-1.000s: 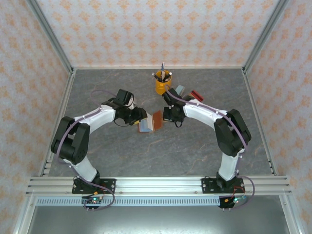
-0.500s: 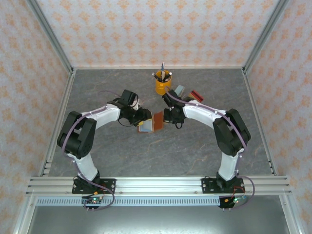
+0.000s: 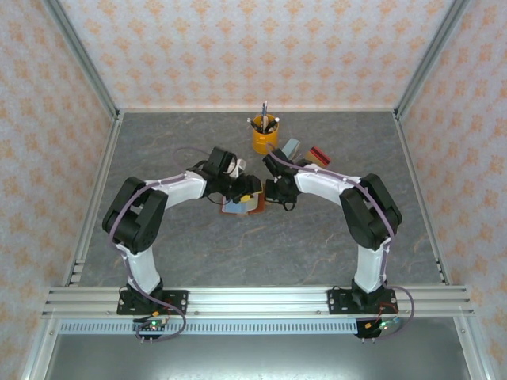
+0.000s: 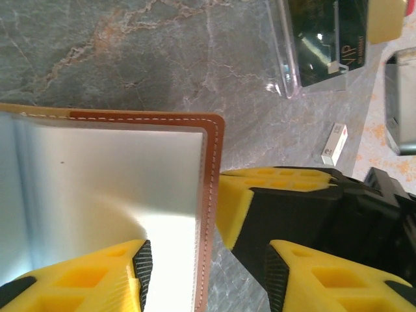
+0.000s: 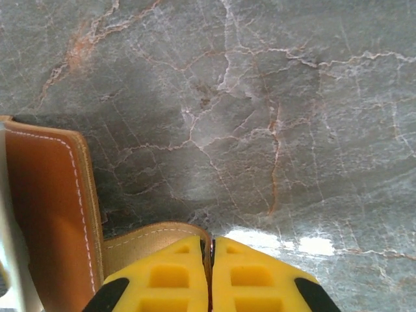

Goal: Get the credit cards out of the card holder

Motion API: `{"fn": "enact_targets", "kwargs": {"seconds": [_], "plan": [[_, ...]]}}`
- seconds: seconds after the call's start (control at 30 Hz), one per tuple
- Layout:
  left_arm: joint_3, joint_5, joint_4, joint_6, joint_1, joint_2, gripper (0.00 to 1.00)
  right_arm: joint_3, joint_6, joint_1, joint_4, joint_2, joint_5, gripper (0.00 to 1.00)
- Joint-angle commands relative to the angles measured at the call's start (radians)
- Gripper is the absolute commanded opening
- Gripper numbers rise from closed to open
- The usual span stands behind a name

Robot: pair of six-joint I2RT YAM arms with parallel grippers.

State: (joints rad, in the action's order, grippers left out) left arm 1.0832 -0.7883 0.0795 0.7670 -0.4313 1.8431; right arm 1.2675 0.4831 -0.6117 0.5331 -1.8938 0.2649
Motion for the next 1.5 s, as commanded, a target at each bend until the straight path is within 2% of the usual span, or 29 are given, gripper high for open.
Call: {"fn": "enact_targets", "kwargs": {"seconds": [0.0, 0.23, 0.5, 0.7, 0.87, 1.03, 1.37, 1.47], "plan": [[0.027, 0.018, -0.025, 0.017, -0.004, 0.029, 0.5, -0.026, 0.028, 0.017, -0.024, 0.009, 0.011, 0.08], [0.022, 0.079, -0.012, 0.028, -0.004, 0.061, 0.44, -0.061, 0.04, 0.023, -0.048, 0.102, 0.003, 0.22], [0.022, 0.136, 0.052, 0.017, -0.004, 0.1, 0.28, -0.062, 0.046, 0.023, -0.032, 0.225, -0.039, 0.25], [0.026, 0.157, 0.083, 0.008, -0.004, 0.112, 0.19, -0.039, 0.035, 0.016, -0.045, 0.229, 0.056, 0.18], [0.028, 0.166, 0.102, 0.003, -0.004, 0.118, 0.1, 0.009, 0.04, -0.015, -0.054, 0.138, 0.138, 0.07], [0.03, 0.164, 0.109, 0.009, -0.004, 0.11, 0.0, 0.046, 0.077, -0.039, -0.058, 0.039, 0.137, 0.0], [0.1, 0.201, 0.241, -0.029, -0.001, -0.017, 0.01, 0.025, 0.126, -0.034, -0.072, -0.059, 0.118, 0.0], [0.129, 0.25, 0.332, -0.045, 0.009, -0.057, 0.18, 0.027, 0.108, -0.027, -0.058, -0.077, 0.093, 0.0]]}}
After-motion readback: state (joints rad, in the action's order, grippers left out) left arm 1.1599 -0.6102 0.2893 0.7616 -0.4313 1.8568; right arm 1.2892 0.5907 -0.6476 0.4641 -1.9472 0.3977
